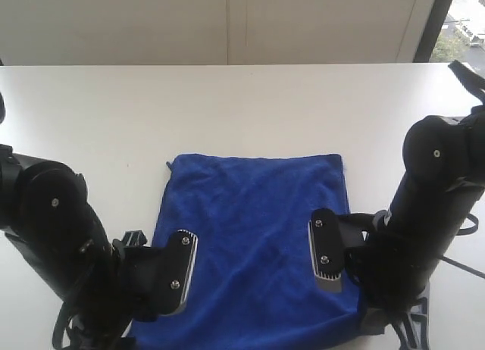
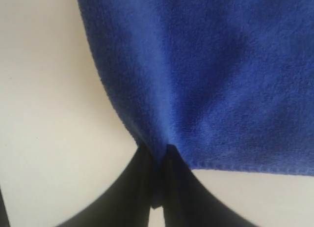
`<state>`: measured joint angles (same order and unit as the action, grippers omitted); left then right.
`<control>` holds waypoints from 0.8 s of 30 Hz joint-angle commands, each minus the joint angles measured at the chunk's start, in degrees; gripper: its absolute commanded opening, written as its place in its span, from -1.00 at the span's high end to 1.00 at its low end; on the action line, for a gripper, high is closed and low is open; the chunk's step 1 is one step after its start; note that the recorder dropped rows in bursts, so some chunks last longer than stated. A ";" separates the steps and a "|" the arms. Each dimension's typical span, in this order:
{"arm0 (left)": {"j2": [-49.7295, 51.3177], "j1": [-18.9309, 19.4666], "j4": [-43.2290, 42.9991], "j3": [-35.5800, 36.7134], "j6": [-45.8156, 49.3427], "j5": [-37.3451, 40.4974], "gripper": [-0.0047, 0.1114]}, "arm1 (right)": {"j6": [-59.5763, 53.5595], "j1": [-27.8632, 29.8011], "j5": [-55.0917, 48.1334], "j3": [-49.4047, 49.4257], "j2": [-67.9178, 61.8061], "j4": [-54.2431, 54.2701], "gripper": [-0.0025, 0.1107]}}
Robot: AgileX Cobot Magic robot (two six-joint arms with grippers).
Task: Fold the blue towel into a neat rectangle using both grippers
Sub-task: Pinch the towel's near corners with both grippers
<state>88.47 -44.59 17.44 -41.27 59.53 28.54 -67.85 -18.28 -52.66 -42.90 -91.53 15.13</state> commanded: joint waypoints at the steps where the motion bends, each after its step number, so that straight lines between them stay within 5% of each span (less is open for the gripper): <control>1: 0.30 -0.14 1.28 1.03 0.85 1.02 -0.10 | 0.44 0.04 0.62 0.21 0.44 -0.38 0.84; 24: 0.30 -0.14 1.62 3.51 3.33 -3.14 0.05 | 0.59 0.04 0.40 0.21 0.44 -0.38 0.84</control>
<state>88.88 -44.59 18.18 -38.22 62.60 24.68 -67.42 -18.28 -52.28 -42.90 -91.53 15.13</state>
